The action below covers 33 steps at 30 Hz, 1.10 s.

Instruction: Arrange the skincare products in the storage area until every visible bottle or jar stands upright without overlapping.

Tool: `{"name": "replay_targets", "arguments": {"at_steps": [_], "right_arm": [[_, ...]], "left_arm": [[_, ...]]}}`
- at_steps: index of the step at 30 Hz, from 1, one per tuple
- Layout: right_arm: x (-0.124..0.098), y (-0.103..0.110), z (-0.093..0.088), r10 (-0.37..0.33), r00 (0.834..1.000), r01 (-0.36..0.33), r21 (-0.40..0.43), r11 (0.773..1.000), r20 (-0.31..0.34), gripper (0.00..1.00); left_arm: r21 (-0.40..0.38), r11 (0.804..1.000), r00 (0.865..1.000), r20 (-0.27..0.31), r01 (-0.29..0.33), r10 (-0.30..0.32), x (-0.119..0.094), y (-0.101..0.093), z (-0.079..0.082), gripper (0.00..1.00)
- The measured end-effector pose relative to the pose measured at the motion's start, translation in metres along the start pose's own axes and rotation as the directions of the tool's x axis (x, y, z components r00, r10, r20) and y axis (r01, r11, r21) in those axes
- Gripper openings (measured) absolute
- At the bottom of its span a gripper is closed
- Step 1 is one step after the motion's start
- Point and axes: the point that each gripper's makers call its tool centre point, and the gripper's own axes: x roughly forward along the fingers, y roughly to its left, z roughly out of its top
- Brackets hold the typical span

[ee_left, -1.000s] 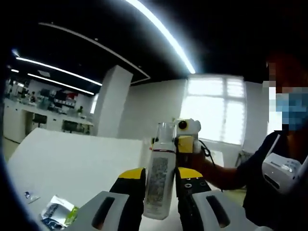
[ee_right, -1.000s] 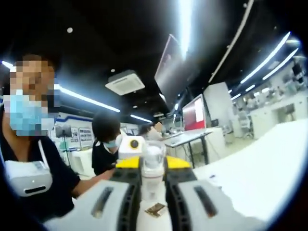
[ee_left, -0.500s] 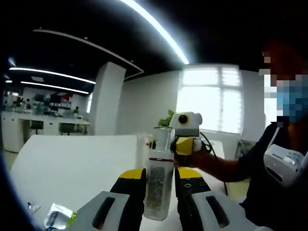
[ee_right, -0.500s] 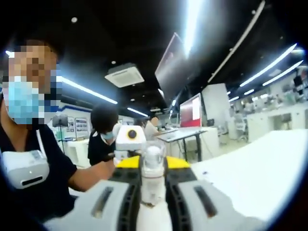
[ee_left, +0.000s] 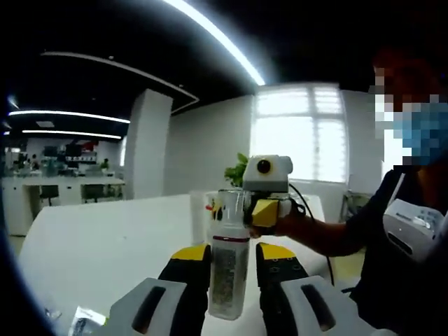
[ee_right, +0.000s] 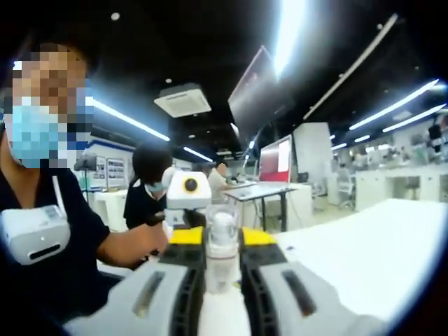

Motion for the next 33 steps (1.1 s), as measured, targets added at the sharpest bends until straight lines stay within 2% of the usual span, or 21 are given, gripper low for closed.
{"name": "replay_targets", "arguments": {"at_steps": [7,16,33], "right_arm": [[-0.005,0.002,-0.004,-0.001,1.000,0.000,-0.031,1.000,-0.027,0.15],[-0.014,0.003,-0.006,-0.013,0.999,0.008,-0.128,0.992,-0.039,0.16],[-0.040,-0.011,-0.014,-0.067,0.998,0.064,-0.122,0.990,-0.021,0.18]], "left_arm": [[0.015,1.000,1.000,-0.004,-0.001,0.001,0.003,0.000,0.001,0.21],[0.046,0.999,1.000,-0.009,0.001,-0.001,0.011,-0.005,-0.003,0.20],[0.022,0.999,1.000,0.010,0.029,-0.029,0.038,-0.003,-0.012,0.19]]}}
